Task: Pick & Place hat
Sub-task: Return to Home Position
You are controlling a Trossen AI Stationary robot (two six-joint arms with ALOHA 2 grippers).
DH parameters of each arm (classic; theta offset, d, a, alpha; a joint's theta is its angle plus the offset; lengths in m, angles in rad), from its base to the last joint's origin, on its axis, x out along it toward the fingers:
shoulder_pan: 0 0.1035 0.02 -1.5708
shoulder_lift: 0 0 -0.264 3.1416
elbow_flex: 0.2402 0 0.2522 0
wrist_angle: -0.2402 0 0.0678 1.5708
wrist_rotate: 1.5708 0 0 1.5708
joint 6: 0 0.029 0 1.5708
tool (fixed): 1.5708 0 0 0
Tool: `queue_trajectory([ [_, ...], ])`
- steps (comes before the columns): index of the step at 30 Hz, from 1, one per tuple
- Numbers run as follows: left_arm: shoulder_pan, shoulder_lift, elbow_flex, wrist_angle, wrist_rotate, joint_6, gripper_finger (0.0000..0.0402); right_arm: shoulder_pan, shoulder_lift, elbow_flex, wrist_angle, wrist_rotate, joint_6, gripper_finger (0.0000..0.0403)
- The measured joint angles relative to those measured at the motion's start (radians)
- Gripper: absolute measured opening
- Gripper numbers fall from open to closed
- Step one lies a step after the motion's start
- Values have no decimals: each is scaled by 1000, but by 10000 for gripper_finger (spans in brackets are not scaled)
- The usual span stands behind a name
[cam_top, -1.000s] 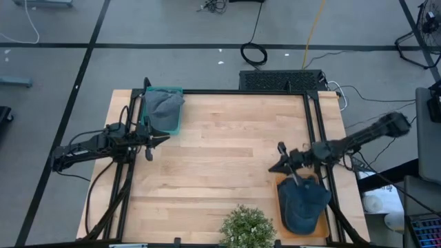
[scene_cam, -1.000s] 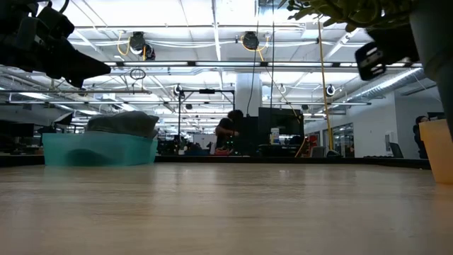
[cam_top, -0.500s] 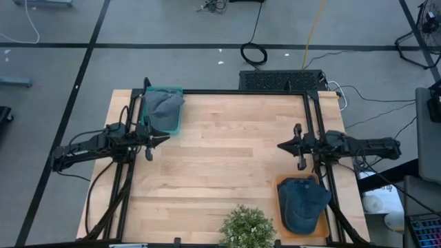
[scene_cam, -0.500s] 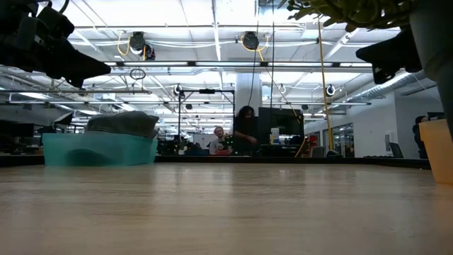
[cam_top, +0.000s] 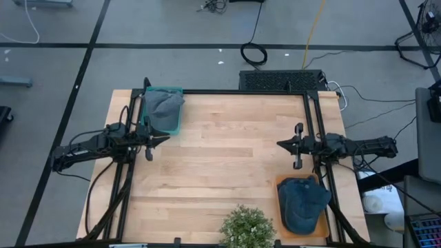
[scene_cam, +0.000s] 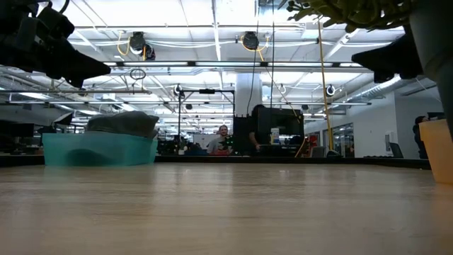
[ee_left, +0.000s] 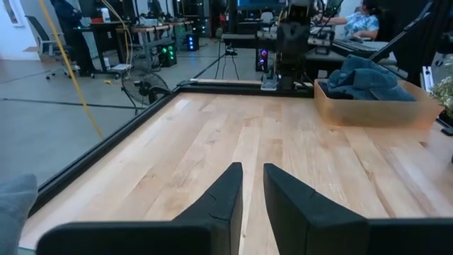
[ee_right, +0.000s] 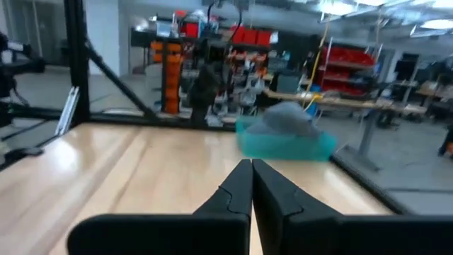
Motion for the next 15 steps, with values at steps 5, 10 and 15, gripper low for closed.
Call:
queue_trajectory([
  [5,0,0,0,-3,0,0,67,0,1,-7,-12,24,-9,0],
  [10,0,0,0,-1,0,0,67,-1,-1,-9,-13,27,87,0],
  [15,0,0,0,-1,0,0,67,-1,0,-10,-11,27,90,0],
])
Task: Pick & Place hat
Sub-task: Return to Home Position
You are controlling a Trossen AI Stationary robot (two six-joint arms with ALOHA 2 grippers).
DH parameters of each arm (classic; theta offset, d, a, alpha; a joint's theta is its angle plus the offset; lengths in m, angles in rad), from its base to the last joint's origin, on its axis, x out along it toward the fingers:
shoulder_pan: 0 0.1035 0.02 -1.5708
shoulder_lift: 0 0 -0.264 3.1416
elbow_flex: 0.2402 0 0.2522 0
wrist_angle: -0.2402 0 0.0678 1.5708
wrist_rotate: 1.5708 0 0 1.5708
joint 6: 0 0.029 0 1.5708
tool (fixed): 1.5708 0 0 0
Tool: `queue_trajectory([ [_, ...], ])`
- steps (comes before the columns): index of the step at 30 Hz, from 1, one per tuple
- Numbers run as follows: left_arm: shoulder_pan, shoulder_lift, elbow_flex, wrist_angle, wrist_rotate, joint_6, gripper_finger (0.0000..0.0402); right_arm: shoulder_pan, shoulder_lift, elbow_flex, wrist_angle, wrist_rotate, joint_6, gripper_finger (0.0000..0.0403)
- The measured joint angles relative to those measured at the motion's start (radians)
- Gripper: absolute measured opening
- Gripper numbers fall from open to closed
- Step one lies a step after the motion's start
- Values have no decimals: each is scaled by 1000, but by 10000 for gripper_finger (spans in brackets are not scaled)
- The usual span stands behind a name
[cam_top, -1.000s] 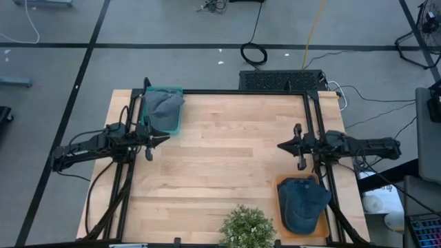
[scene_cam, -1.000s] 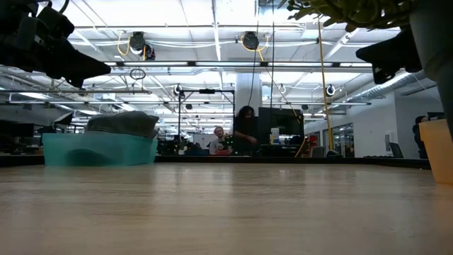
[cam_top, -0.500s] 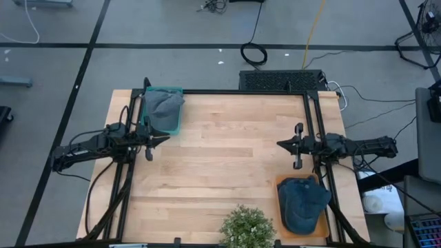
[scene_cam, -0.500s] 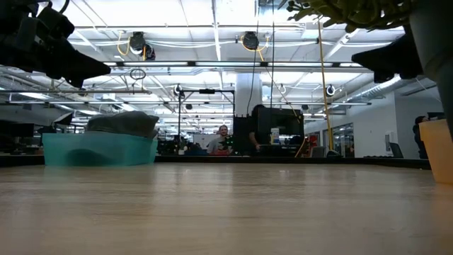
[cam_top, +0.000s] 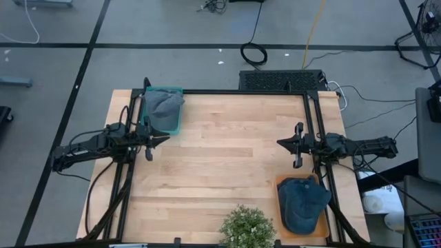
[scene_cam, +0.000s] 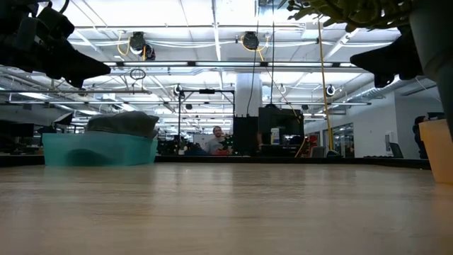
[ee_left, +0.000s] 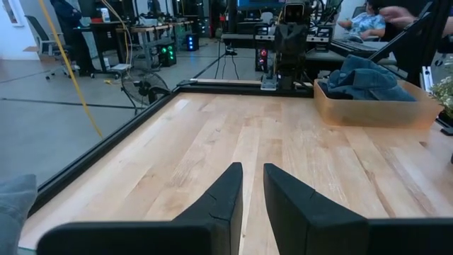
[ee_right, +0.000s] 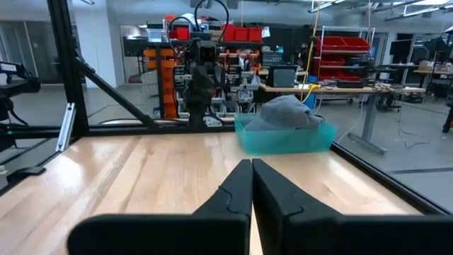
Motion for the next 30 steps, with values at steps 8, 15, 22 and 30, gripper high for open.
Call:
queue_trajectory([
  [8,0,0,0,0,0,0,67,0,0,-1,28,1,0,0],
  [15,0,0,0,0,0,0,67,0,0,-2,31,1,0,0],
  [22,0,0,0,0,0,0,67,0,0,-2,34,1,1,0],
  [30,0,0,0,0,0,0,67,0,0,-2,35,1,1,0],
])
